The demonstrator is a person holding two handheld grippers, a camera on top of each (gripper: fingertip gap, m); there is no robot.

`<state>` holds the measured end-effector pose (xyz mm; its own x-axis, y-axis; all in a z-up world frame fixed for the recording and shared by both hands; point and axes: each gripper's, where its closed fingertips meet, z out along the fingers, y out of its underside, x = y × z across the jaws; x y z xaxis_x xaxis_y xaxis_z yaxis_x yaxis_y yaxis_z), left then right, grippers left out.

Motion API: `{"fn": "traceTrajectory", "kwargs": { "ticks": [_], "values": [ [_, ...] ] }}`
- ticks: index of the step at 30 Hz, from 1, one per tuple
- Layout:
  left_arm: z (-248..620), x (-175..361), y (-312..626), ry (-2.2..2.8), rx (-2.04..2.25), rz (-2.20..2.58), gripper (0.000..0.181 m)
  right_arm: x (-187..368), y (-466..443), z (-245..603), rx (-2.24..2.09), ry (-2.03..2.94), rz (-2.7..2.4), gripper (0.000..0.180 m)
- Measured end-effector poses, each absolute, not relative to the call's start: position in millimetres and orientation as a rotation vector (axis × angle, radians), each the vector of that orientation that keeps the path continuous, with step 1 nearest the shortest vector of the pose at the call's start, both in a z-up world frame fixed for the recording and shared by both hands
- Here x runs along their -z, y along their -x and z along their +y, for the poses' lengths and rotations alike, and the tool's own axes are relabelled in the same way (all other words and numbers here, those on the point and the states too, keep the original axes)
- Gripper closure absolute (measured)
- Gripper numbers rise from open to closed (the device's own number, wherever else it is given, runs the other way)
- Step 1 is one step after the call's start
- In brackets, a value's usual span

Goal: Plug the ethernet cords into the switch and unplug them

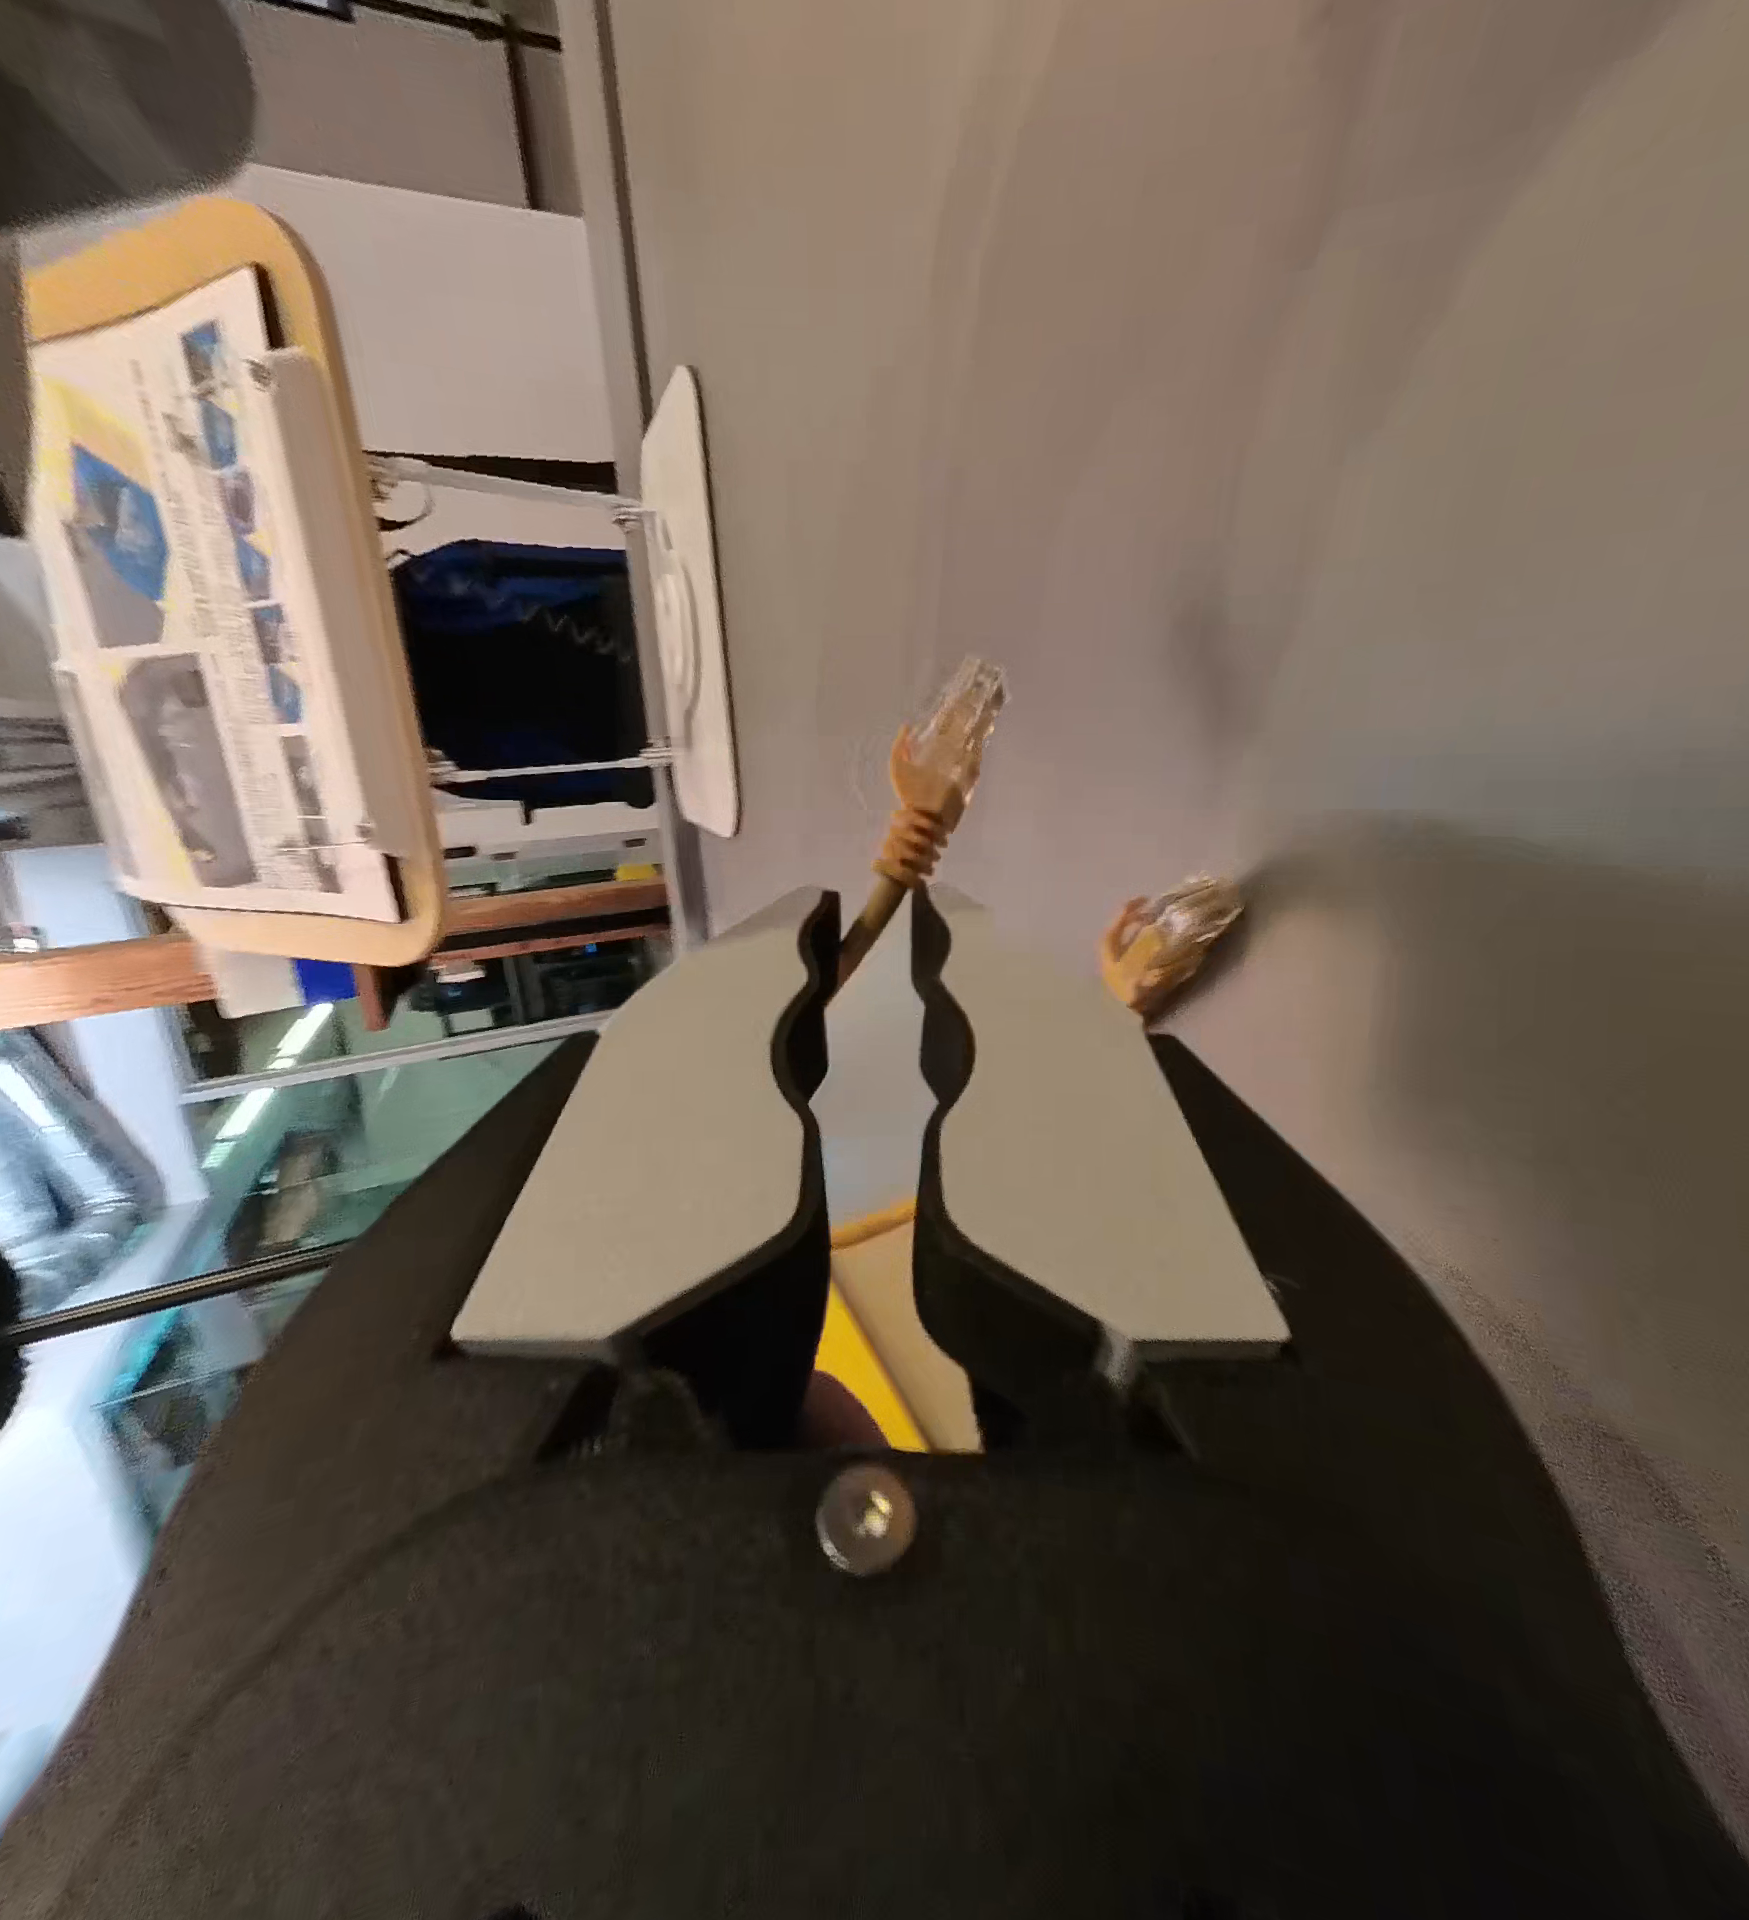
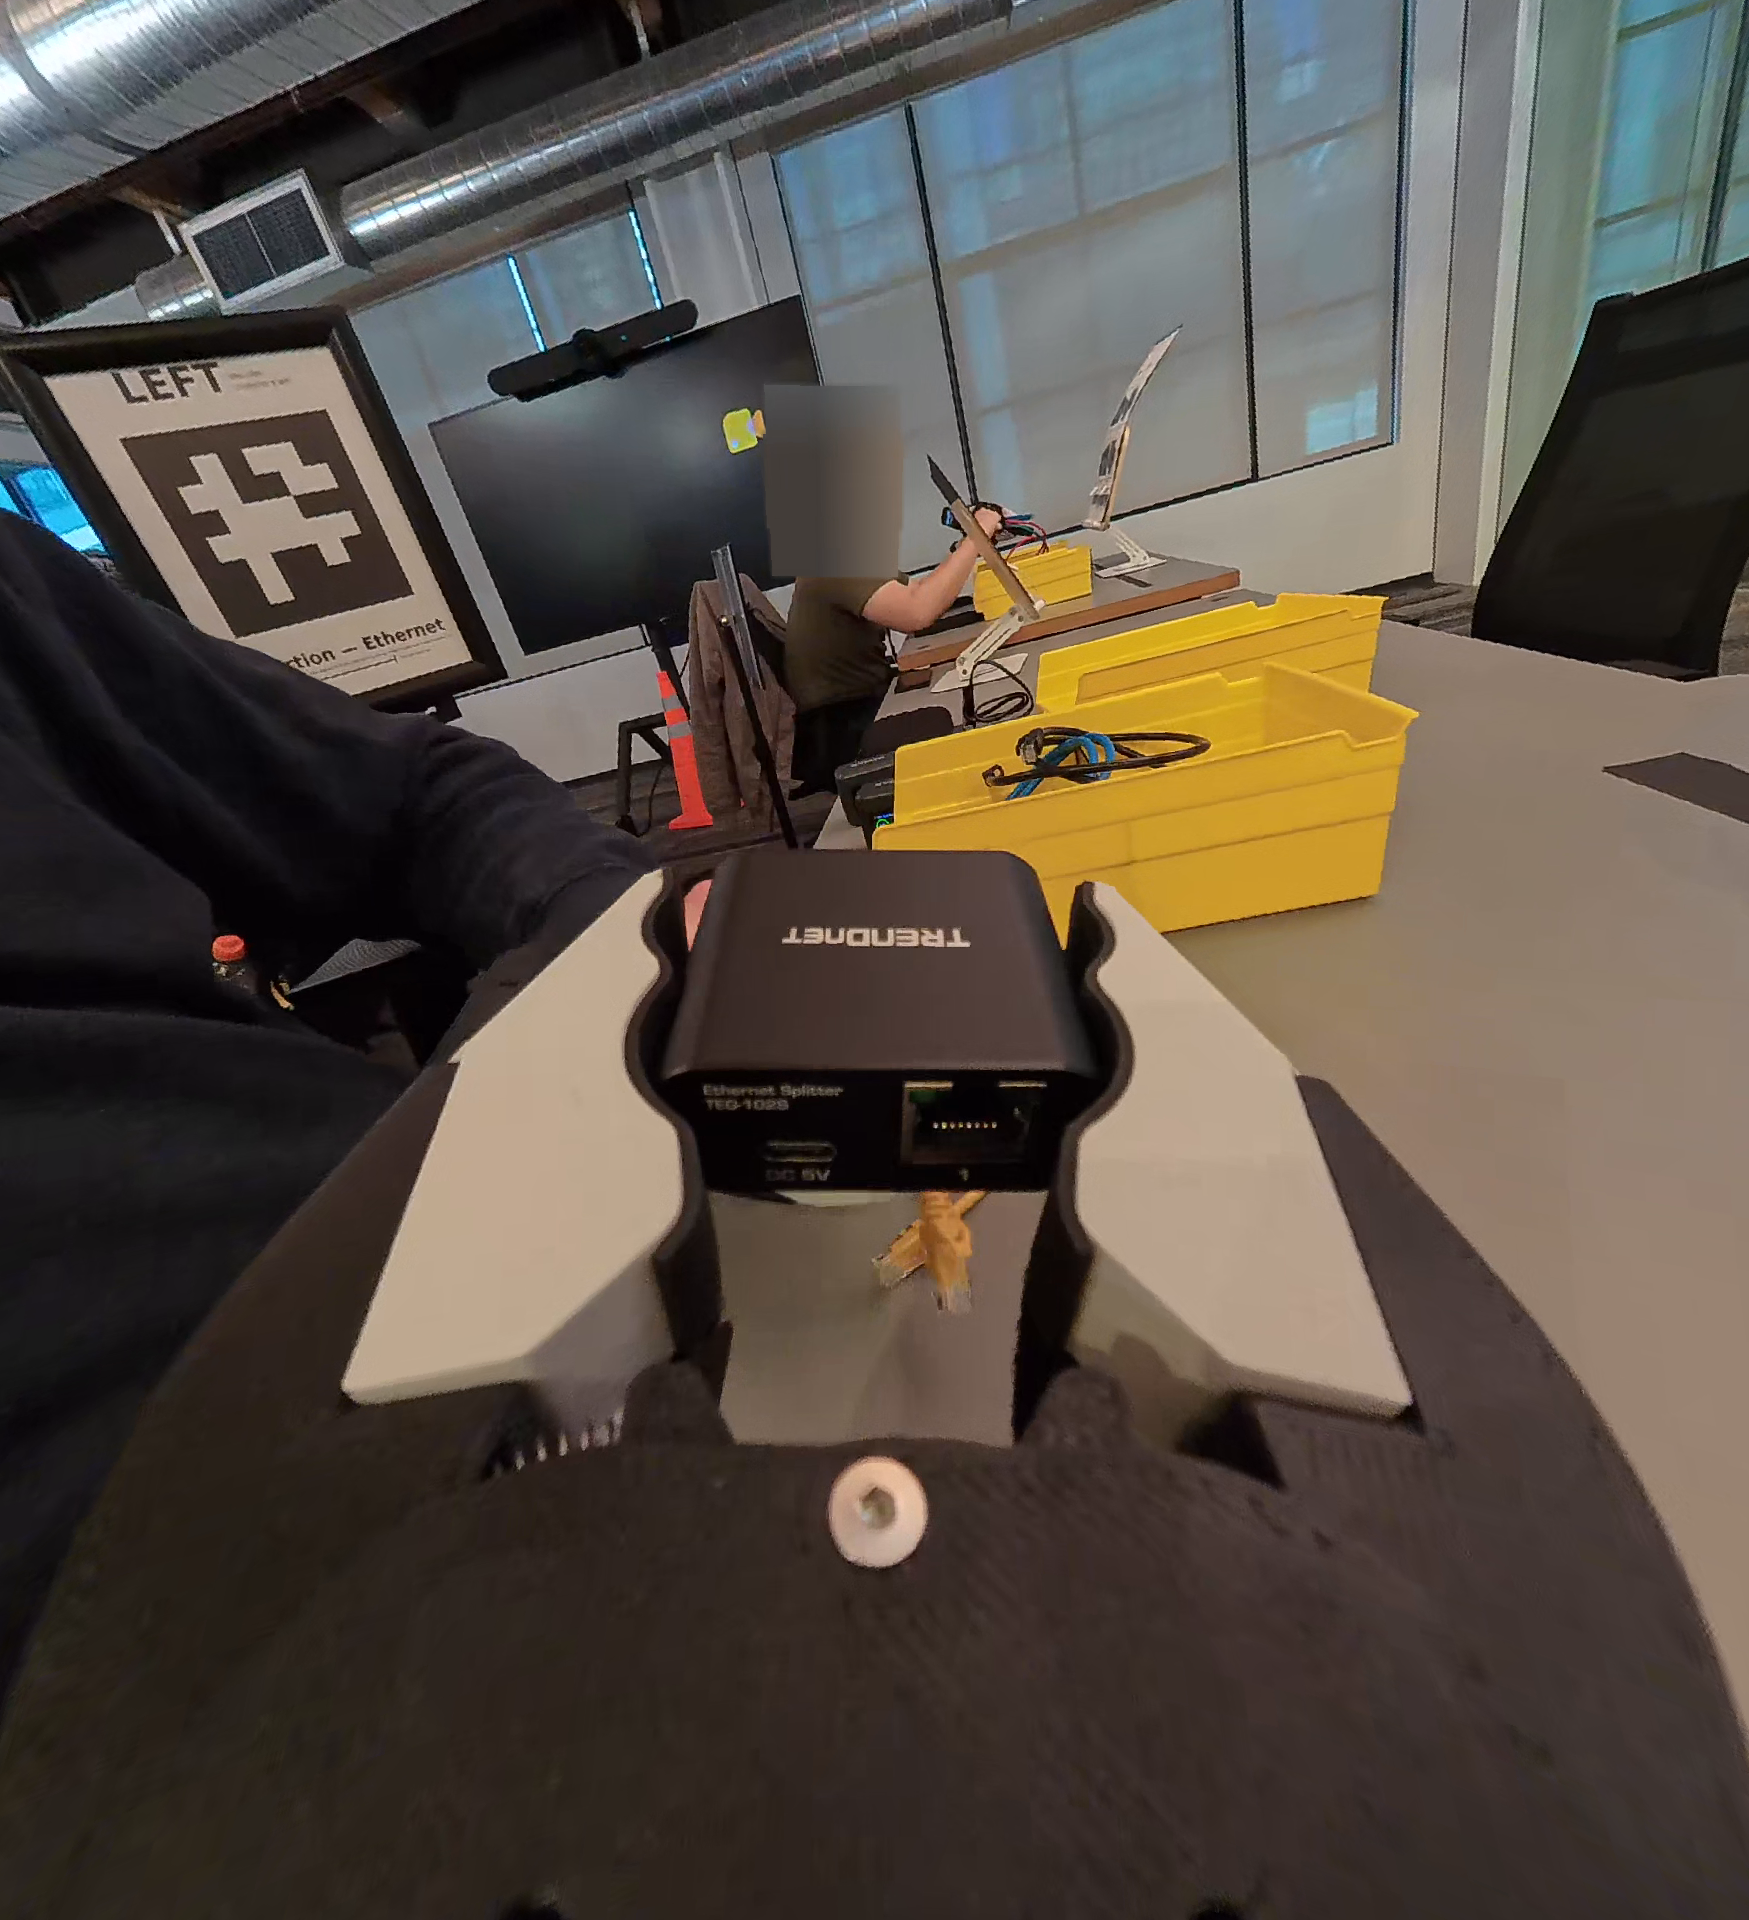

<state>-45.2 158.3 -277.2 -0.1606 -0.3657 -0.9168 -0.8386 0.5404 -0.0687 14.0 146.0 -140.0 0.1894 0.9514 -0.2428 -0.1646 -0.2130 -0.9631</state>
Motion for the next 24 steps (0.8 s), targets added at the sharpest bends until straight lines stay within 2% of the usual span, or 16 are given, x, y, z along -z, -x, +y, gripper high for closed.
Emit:
{"fn": "traceTrajectory", "kwargs": {
  "ticks": [13,14,16,19,24],
  "values": [
    [134.4,304.3,44.2,1.293,-0.233,1.9,0.166,138.9,-15.5,142.5,-1.292,1.345,-0.834,0.106],
    [131.6,305.3,44.0,1.333,-0.183,1.904,0.155,139.0,-15.2,142.2,-1.292,1.345,-0.835,0.106],
    [123.1,311.2,44.1,1.421,-0.078,1.93,0.149,139.2,-14.7,141.5,-1.294,1.346,-0.838,0.106],
    [124.8,312.1,45.1,1.446,-0.066,1.922,0.162,139.5,-14.2,140.9,-1.296,1.346,-0.842,0.106],
    [127.3,319.5,51.7,1.48,-0.072,1.947,0.166,140.1,-13.2,140.5,-1.302,1.347,-0.842,0.106]
  ]
}}
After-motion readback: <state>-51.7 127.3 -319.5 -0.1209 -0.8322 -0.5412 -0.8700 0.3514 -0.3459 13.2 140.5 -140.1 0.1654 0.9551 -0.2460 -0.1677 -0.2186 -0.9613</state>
